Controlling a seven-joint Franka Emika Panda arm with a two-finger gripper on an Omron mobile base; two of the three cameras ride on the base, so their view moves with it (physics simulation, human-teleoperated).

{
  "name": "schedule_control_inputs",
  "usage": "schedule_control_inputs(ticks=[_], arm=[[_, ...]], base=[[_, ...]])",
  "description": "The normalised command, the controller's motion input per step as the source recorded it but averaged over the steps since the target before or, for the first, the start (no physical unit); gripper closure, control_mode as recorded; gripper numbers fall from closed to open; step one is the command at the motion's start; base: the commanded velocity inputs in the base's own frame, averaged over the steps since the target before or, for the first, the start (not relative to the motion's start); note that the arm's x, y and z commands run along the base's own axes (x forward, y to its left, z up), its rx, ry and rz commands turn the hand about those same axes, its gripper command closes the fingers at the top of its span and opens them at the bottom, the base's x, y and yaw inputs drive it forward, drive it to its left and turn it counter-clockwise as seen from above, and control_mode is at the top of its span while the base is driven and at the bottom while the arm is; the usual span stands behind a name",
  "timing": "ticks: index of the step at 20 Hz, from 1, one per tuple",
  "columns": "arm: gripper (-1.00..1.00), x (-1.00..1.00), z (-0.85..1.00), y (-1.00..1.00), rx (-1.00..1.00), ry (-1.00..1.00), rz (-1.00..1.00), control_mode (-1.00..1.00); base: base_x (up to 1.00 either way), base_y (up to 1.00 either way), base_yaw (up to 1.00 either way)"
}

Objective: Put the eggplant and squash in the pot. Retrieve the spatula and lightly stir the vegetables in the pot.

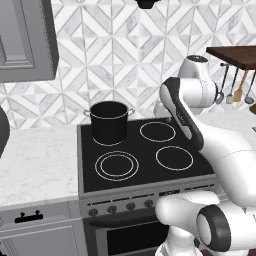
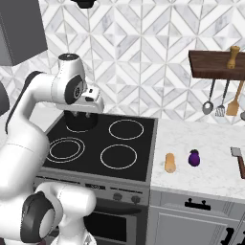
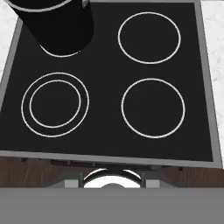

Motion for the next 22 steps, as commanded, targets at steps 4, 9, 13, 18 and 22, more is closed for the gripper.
schedule_control_inputs(ticks=[4,9,13,18,22], arm=[[-1.0,-0.06,0.0,-0.1,0.01,0.0,-0.01,-1.0],[-1.0,-0.04,-0.27,-0.67,0.01,-0.1,-0.01,-1.0],[-1.0,0.01,-0.34,-1.0,0.0,-0.07,0.0,-1.0],[-1.0,0.18,-0.27,-0.95,-0.02,-0.01,0.0,-1.0],[-1.0,0.38,-0.22,-0.73,-0.09,0.0,0.0,-1.0]], base=[[0.0,0.0,0.0],[0.0,0.0,0.0],[0.0,0.0,0.0],[0.0,0.0,0.0],[0.0,0.0,0.0]])
